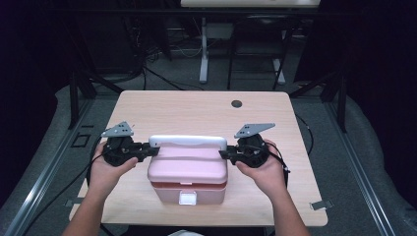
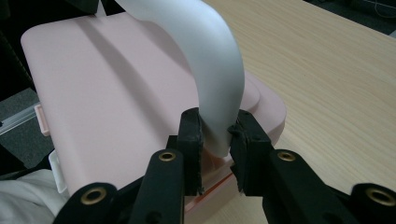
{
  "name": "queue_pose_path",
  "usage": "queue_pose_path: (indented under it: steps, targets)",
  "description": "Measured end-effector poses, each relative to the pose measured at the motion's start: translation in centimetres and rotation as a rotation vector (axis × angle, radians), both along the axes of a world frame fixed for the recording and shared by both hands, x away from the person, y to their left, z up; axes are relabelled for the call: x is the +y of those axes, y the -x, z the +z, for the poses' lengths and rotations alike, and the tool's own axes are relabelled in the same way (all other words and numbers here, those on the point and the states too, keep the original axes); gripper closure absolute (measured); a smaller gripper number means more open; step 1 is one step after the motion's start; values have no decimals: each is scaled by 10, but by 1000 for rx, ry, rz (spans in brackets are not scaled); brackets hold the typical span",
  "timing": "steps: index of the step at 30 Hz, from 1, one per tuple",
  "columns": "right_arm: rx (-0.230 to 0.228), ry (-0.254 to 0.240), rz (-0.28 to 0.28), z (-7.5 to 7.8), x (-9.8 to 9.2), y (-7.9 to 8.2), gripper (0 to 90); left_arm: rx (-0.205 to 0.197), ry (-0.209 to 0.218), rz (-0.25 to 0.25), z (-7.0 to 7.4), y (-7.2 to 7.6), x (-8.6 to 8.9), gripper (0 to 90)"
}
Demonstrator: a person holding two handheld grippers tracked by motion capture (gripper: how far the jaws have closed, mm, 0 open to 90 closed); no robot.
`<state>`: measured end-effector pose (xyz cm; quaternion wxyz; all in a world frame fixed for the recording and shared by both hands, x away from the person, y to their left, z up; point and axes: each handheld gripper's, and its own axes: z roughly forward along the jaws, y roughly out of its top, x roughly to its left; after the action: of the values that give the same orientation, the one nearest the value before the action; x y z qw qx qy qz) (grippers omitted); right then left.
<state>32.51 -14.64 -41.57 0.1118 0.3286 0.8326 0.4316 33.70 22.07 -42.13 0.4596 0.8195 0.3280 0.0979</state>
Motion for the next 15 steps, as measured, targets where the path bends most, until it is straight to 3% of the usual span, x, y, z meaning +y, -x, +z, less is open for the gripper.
queue_pose_path:
  steps: [15]
  targets:
    - [-7,-3,-1,3,-1,-3,739,5,16,7,2,-2,0,738]
